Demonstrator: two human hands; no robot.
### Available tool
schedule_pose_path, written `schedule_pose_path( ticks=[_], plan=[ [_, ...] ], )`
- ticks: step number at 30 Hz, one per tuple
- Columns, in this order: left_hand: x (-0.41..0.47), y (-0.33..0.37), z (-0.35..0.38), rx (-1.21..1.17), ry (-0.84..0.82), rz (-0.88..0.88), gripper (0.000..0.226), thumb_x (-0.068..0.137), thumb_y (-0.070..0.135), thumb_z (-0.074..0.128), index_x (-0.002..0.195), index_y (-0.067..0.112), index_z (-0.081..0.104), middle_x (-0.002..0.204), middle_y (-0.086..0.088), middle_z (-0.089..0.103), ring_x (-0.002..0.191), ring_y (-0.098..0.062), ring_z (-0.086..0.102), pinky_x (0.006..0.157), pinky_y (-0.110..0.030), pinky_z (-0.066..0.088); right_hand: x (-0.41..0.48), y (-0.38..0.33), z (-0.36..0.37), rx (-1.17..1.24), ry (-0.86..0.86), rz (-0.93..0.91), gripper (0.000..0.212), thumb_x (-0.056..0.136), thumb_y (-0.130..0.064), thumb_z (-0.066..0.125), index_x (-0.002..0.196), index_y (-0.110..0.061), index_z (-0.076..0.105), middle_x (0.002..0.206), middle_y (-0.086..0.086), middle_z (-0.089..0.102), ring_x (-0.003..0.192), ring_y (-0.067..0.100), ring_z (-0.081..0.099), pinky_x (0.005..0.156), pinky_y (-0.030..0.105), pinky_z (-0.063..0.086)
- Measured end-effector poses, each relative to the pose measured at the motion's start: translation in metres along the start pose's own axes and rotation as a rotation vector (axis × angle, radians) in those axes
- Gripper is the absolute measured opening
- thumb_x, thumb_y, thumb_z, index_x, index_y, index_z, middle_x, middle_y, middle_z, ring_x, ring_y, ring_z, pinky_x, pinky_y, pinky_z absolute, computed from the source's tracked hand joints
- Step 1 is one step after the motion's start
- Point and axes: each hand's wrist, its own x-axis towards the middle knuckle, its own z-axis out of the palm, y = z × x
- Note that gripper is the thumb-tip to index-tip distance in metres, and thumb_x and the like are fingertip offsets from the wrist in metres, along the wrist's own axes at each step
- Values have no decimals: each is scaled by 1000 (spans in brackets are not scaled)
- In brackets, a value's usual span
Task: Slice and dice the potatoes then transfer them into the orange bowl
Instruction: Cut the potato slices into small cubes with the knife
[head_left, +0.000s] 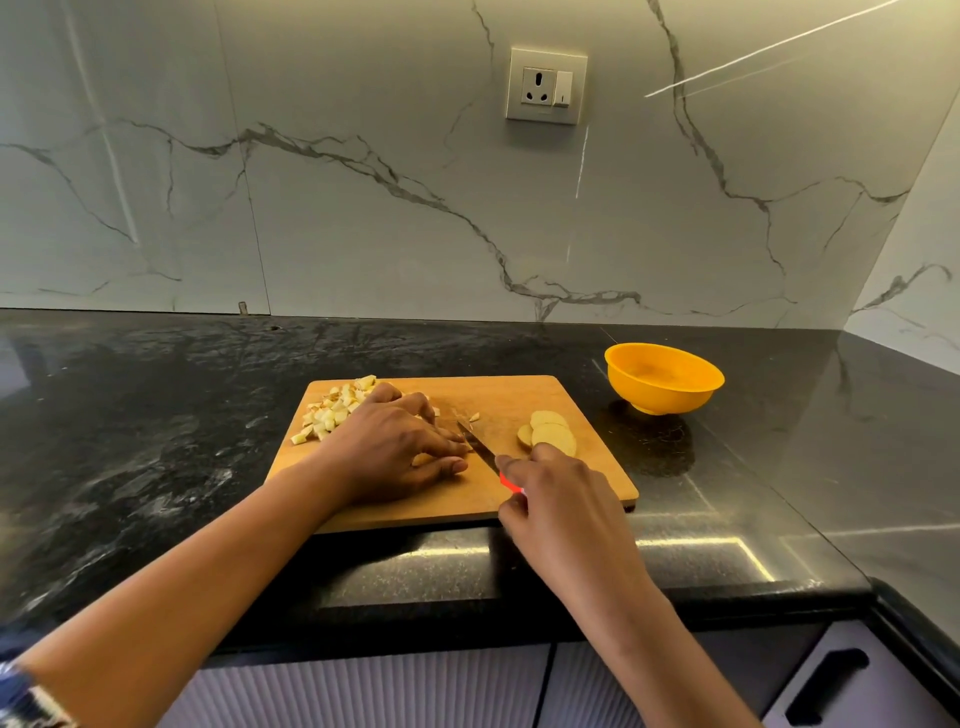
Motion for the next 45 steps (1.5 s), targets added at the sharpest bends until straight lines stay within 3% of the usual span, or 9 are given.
schedule_pose_path(
  ticks=[6,9,13,18,23,26,32,38,45],
  plan=[
    [0,1,0,9,5,-5,100,65,79,-24,129,49,48,126,25,56,122,-3,39,92,-30,27,6,-14,6,-88,-78,-6,30,99,-20,47,128,-18,52,115,1,50,80,9,46,68,21,40],
    [0,2,-1,26,4,-5,103,63,78,-27,130,49,46,127,25,56,122,-4,40,91,-30,26,8,-22,9,-105,-127,-33,26,98,-14,50,123,-14,54,115,3,49,87,12,54,71,24,47],
    [0,1,0,20,1,-17,102,64,78,-26,130,49,46,128,27,54,122,-2,39,91,-29,25,0,-15,1,-90,-112,-43,28,99,-15,47,126,-17,53,114,0,50,80,10,45,67,22,35],
    [0,3,-1,1,-6,-29,101,64,79,-23,127,48,50,127,28,54,122,-3,40,92,-29,24,-20,2,-23,-40,-120,-60,36,97,-25,46,133,-25,53,113,-3,52,97,12,54,71,21,36],
    [-3,0,3,-89,127,-49,92,75,80,-7,107,39,68,108,16,68,111,-9,53,88,-29,24,-19,21,-32,27,-42,21,41,94,-29,52,135,-32,51,108,-9,54,90,9,53,65,19,35],
    [-4,-2,3,-123,199,-118,87,74,84,2,107,38,67,107,8,68,108,-12,56,90,-31,25,-12,25,-20,54,8,60,44,95,-29,52,139,-32,48,97,-11,49,81,5,47,58,14,32],
    [17,13,-2,-34,-59,-228,53,86,68,38,127,38,52,132,13,51,120,-9,41,93,-30,28,-1,28,2,110,78,115,45,96,-30,49,140,-34,45,97,-10,47,85,4,44,70,19,35],
    [21,9,3,-45,14,-226,38,91,56,43,119,37,60,123,14,58,107,-7,48,86,-27,32,8,31,15,196,144,135,45,94,-25,52,139,-30,48,90,-9,48,75,8,46,65,17,32],
    [16,6,6,-46,60,-200,34,94,49,43,121,35,59,124,14,57,109,-7,48,87,-26,29,10,36,23,299,151,177,44,93,-23,54,137,-27,50,83,-10,46,70,4,44,60,15,31]
  ],
)
